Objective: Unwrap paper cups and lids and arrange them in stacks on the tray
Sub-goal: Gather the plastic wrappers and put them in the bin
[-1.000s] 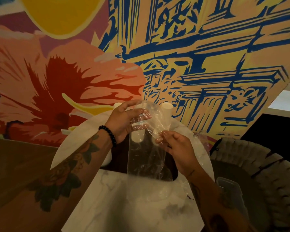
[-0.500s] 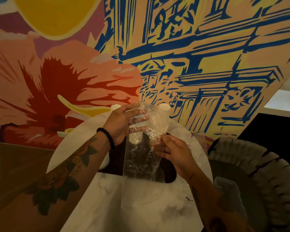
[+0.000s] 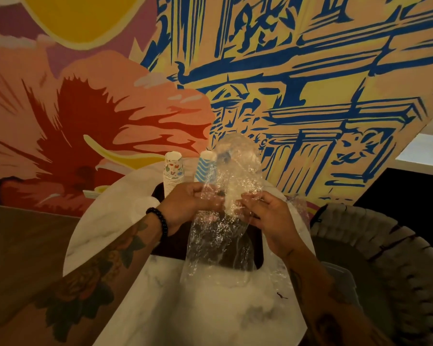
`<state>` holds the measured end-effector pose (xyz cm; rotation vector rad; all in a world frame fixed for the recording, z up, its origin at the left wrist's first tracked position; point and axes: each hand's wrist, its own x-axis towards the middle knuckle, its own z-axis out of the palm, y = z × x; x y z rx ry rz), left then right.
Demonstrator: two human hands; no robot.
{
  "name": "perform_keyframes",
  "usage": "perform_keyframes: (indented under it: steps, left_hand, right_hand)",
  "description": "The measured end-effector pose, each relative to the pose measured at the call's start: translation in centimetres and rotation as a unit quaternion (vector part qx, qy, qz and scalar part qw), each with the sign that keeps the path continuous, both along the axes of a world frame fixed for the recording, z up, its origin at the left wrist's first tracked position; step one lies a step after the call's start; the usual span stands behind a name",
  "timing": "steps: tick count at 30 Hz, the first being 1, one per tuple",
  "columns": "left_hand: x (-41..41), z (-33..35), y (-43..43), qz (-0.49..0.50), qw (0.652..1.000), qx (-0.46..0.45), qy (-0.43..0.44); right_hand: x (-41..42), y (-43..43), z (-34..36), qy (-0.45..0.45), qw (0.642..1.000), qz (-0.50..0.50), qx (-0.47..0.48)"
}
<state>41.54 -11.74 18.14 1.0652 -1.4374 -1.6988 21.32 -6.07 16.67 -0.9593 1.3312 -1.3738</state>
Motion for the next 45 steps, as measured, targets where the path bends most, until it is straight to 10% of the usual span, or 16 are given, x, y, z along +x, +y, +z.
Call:
perform_keyframes:
  steps: [11, 24, 45]
  left_hand:
    - [1.0, -0.9, -0.1, 0.069, 0.985, 0.057, 0.144]
    - [1.6, -0.9, -1.4, 0.064, 0.968, 0.083, 0.229]
    - [1.8, 0.6, -1.5, 0.064, 0.961, 0.069, 0.261]
  right_hand:
    - [0.8, 0.4, -0.5, 0.009, 0.993, 0.109, 0.039]
    - [0.7, 0.9, -2.5, -0.369, 0.928, 0.044, 0.023]
    - [0.0, 2.6, -5.4, -0.223, 0.966, 0.022, 0.126]
